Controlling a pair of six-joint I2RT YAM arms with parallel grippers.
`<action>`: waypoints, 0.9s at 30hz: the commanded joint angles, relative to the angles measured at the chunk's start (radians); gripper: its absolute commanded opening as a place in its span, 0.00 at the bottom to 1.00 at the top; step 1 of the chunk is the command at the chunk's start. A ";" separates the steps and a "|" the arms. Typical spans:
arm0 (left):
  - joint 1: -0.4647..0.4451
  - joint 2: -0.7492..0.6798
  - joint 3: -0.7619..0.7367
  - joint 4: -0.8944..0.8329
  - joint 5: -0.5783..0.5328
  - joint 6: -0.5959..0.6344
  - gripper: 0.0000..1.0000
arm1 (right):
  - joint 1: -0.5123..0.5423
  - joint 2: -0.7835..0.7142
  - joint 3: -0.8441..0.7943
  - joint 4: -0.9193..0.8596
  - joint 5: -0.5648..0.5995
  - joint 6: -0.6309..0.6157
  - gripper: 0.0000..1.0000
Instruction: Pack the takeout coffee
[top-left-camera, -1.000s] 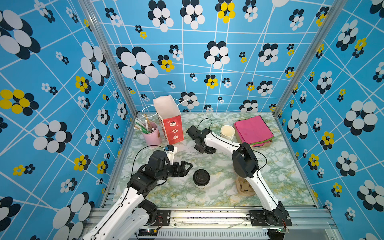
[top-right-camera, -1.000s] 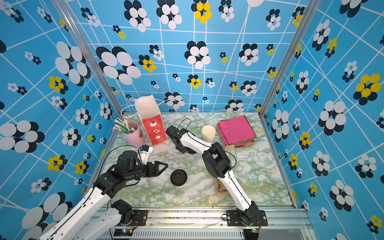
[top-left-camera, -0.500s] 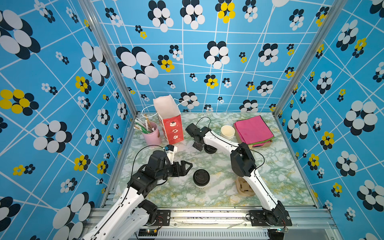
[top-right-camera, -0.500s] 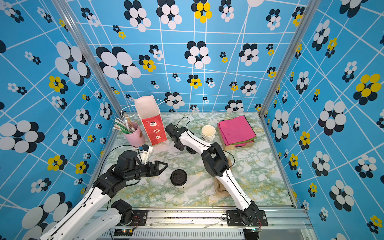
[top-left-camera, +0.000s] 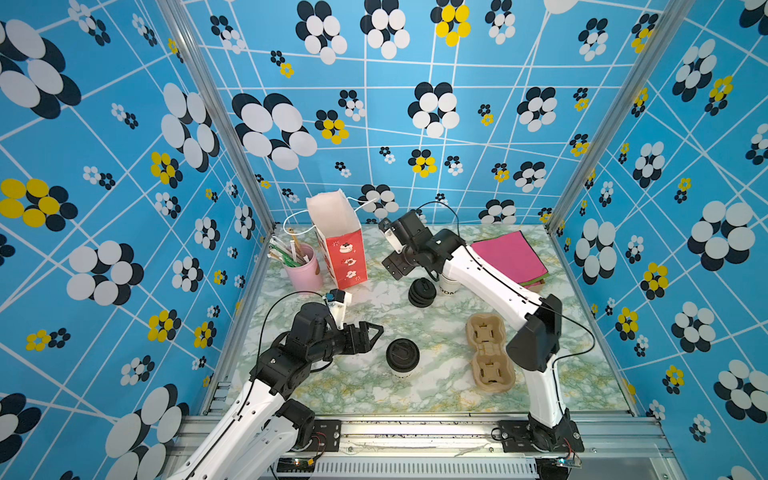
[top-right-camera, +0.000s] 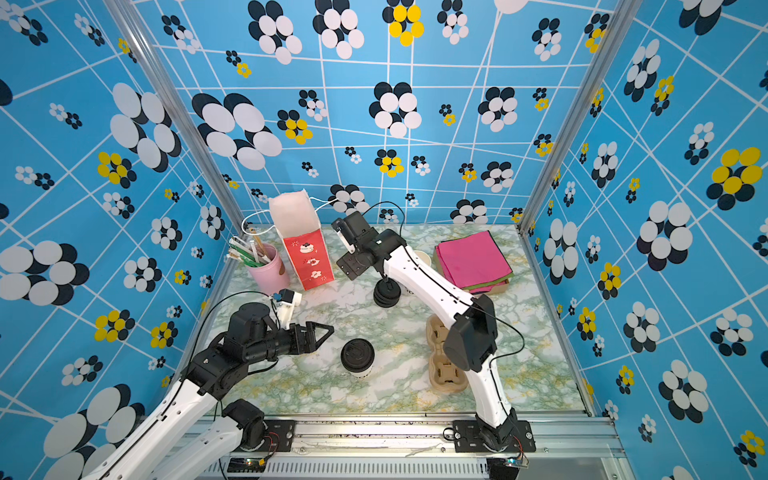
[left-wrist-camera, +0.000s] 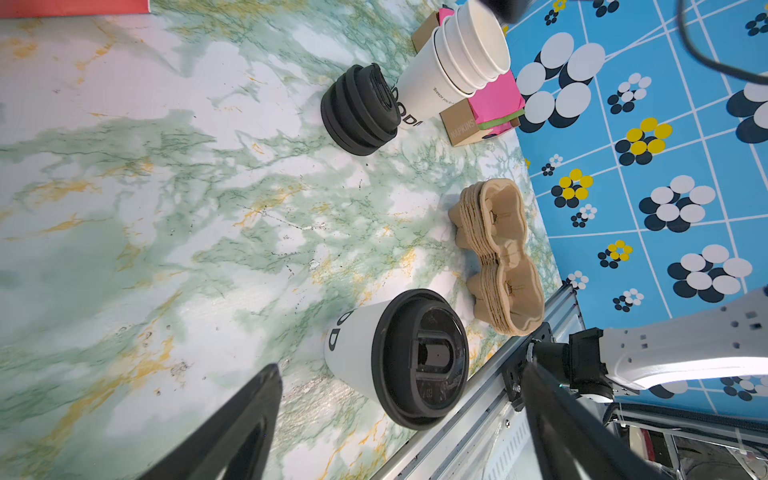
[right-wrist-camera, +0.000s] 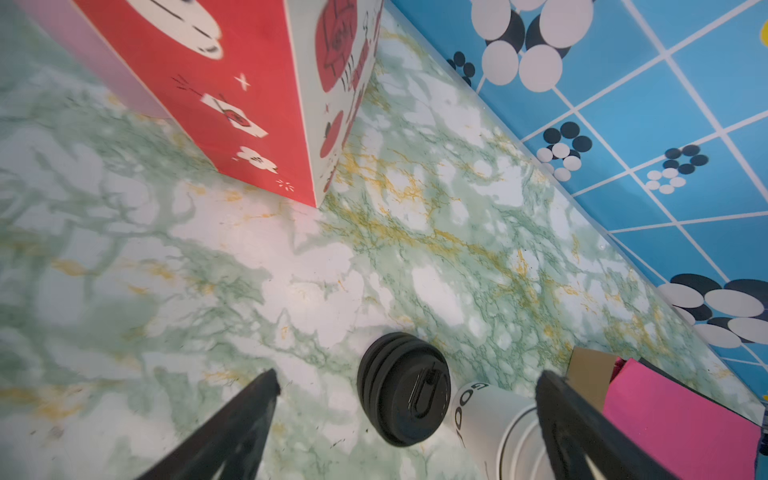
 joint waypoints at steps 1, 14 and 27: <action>0.011 -0.012 0.006 -0.022 0.008 0.031 0.92 | 0.018 -0.127 -0.125 0.012 -0.126 0.023 0.99; 0.020 0.052 0.097 -0.103 0.003 0.172 0.97 | 0.080 -0.601 -0.719 0.042 -0.425 -0.026 0.99; 0.051 0.029 0.085 -0.142 -0.066 0.144 0.99 | 0.215 -0.559 -0.912 0.226 -0.553 -0.076 0.96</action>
